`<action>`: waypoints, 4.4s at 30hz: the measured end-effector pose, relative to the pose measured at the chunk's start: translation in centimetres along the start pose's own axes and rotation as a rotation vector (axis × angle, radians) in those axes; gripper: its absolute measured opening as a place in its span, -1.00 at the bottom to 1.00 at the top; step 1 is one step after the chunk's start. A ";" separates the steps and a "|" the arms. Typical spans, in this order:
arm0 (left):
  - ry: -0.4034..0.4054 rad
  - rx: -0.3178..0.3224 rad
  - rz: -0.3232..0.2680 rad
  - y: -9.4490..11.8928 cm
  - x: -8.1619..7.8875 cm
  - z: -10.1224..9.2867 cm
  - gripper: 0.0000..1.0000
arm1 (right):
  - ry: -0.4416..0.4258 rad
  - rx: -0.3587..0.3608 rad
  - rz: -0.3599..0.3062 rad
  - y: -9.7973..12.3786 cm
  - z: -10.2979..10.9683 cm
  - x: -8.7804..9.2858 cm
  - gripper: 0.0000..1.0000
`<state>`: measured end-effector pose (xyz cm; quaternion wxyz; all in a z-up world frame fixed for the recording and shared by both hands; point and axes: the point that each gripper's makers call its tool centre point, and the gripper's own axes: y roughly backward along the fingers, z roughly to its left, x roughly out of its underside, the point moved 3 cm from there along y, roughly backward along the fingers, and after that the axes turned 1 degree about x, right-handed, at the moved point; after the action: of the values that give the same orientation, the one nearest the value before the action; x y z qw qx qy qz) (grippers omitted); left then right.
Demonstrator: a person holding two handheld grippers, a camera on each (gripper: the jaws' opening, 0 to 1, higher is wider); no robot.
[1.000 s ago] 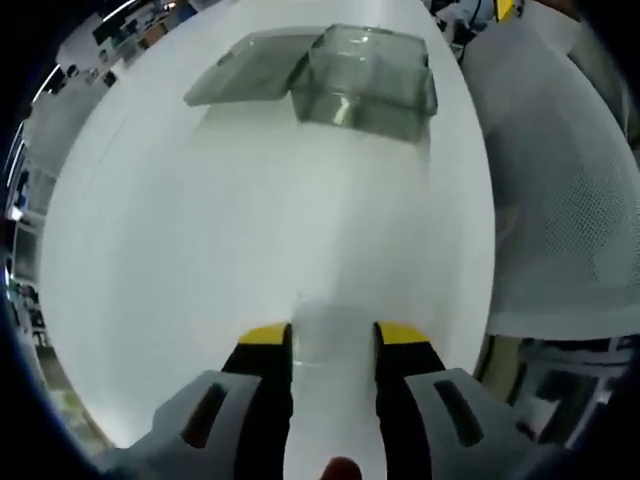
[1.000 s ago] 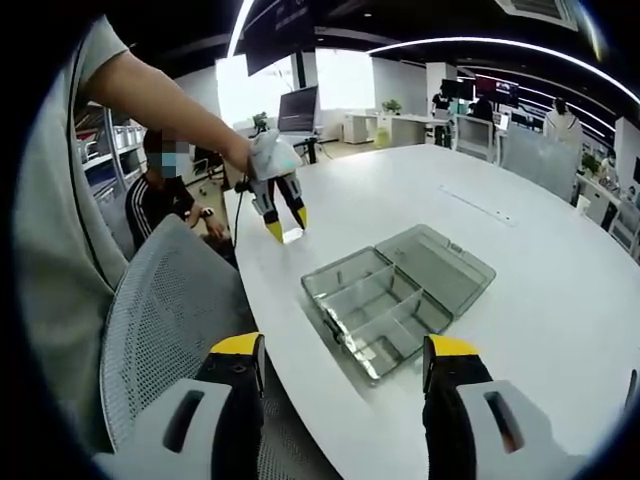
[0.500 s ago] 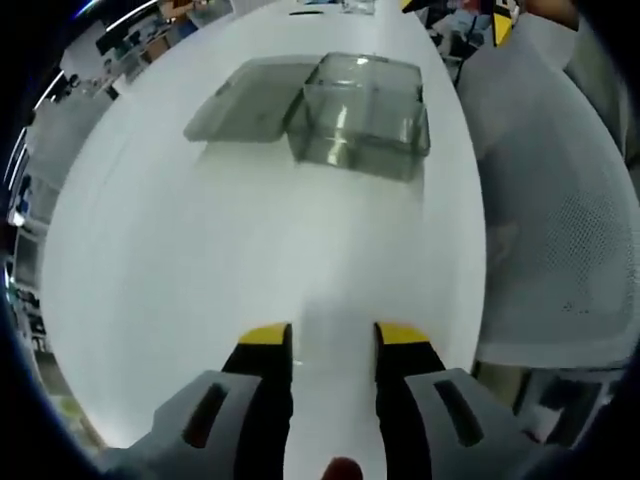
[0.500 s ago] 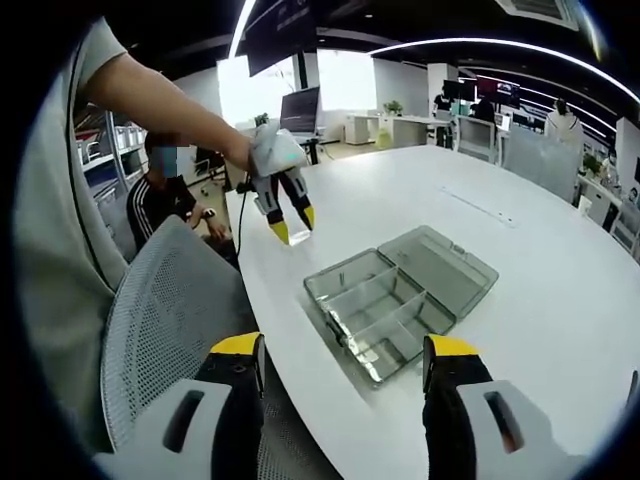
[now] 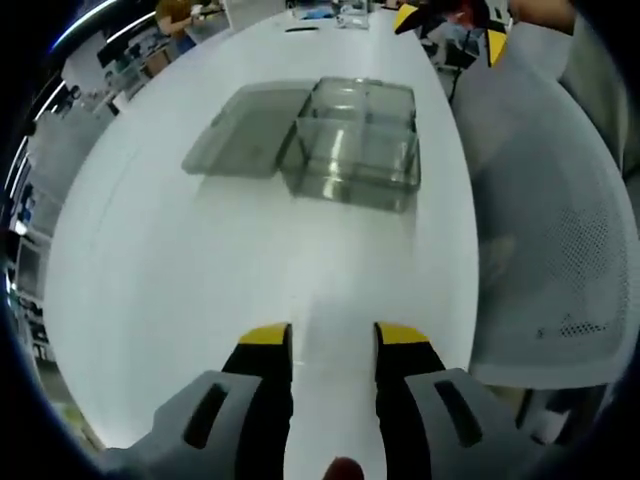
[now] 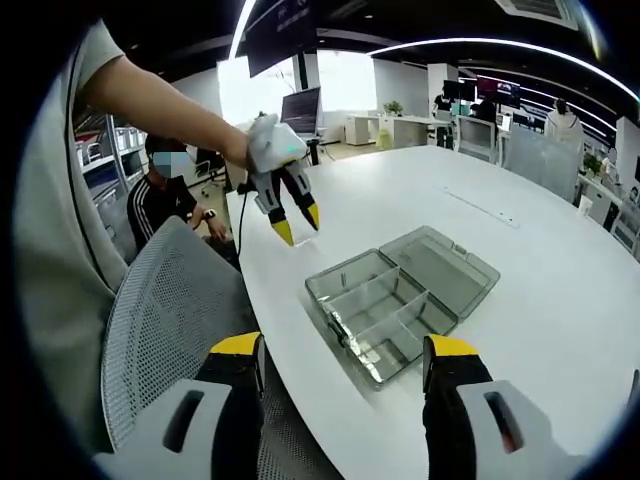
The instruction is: Insert the divider into the dual guide fixture by aligning both edges with the guide slots and pushing it downward to the bottom, including one-sided entry, uneven engagement, binding, and posture correction.
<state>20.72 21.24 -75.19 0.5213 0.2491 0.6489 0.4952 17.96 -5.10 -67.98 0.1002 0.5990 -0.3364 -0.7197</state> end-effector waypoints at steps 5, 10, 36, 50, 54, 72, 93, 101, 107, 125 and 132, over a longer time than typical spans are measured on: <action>-0.007 -0.004 -0.017 0.2 -0.7 -0.2 -0.43 | -0.003 -0.001 -0.002 0.0 0.0 0.0 0.23; -0.011 -0.008 -0.036 0.3 -1.3 -0.4 -0.43 | -0.003 -0.002 0.000 -0.1 0.1 0.1 0.22; -0.088 -0.024 -0.153 1.5 -6.5 -1.9 -0.43 | -0.032 -0.007 -0.010 -0.4 -0.1 0.0 0.21; -0.114 -0.035 -0.214 2.3 -8.7 -2.5 -0.43 | -0.038 -0.005 -0.015 -0.4 -0.3 -0.1 0.21; -0.120 -0.037 -0.228 2.4 -9.2 -2.6 -0.43 | -0.038 -0.006 -0.017 -0.4 -0.3 -0.2 0.21; -0.146 -0.078 -0.310 3.1 -11.5 -3.7 -0.43 | -0.052 -0.002 -0.029 -0.3 -0.5 -0.4 0.21; -0.162 -0.137 -0.375 3.4 -12.9 -4.3 -0.43 | -0.065 -0.001 -0.045 -0.6 -0.4 -0.9 0.21; -0.173 -0.167 -0.393 3.4 -13.4 -4.5 -0.43 | -0.080 0.003 -0.057 -0.6 -0.6 -1.1 0.19; -0.179 -0.180 -0.403 3.3 -13.7 -4.8 -0.43 | -0.093 0.003 -0.063 -0.6 -0.7 -1.3 0.17; -0.191 -0.218 -0.424 2.6 -14.7 -5.5 -0.43 | -0.149 -0.001 -0.098 -0.5 -0.9 -1.9 0.14; -0.197 -0.227 -0.436 2.3 -15.2 -6.0 -0.43 | -0.159 -0.005 -0.106 -0.7 -0.9 -2.2 0.10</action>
<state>19.80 7.08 -66.76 0.7008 0.0904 0.5737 0.4143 19.51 -3.72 -66.70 0.0364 0.5568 -0.3092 -0.7701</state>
